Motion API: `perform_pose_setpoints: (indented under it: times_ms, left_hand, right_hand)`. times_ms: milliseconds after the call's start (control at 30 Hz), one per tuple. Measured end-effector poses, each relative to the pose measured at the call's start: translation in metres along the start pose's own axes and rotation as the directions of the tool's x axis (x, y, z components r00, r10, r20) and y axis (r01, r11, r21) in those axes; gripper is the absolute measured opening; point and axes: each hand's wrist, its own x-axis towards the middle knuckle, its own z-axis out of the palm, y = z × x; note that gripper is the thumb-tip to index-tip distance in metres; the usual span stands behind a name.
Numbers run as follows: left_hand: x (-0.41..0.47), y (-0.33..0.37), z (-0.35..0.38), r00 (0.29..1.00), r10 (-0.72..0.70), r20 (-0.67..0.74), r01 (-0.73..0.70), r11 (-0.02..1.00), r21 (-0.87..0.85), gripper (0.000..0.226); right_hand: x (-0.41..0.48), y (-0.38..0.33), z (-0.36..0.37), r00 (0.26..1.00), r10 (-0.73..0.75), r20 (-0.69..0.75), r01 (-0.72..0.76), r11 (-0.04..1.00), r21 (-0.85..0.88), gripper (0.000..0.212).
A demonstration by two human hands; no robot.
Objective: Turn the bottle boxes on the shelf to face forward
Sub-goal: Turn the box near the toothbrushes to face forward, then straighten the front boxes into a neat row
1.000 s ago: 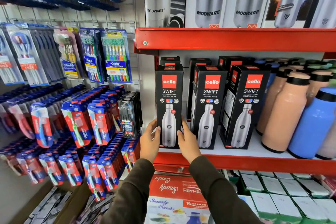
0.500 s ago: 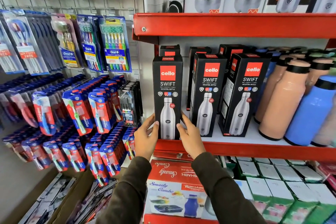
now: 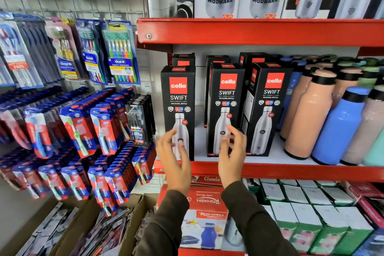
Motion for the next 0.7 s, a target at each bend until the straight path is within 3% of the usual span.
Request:
perform_pose_setpoints:
  times_ms: [133,233,333,433,500,700]
  left_hand:
    - [-0.005,0.033,0.039,0.955,0.113,0.273,-0.092,0.992,-0.088,0.043]
    - [-0.003,0.043,0.069,0.920,0.002,0.393,0.057,0.989,-0.138,0.053]
    - [0.005,0.042,0.092,0.896,-0.269,0.352,0.319,0.943,-0.092,0.052]
    - [0.012,0.026,0.101,0.831,-0.438,0.344,0.470,0.883,-0.011,0.047]
    - [0.012,0.016,0.101,0.808,-0.476,0.348,0.500,0.866,0.022,0.044]
    - [0.009,0.009,0.094,0.842,-0.454,0.291,0.452,0.889,0.078,0.040]
  right_hand:
    - [0.021,0.007,-0.016,0.997,0.073,0.026,-0.073,0.997,0.009,0.044]
    - [0.036,0.019,-0.019,0.973,0.190,0.132,-0.186,0.982,-0.040,0.047]
    - [0.051,0.033,-0.018,0.922,0.329,0.202,-0.323,0.944,-0.064,0.047]
    - [0.057,0.044,-0.016,0.879,0.405,0.254,-0.386,0.914,-0.120,0.046]
    - [0.057,0.049,-0.017,0.869,0.412,0.273,-0.388,0.911,-0.139,0.047]
    - [0.053,0.046,-0.030,0.880,0.360,0.310,-0.328,0.932,-0.154,0.048]
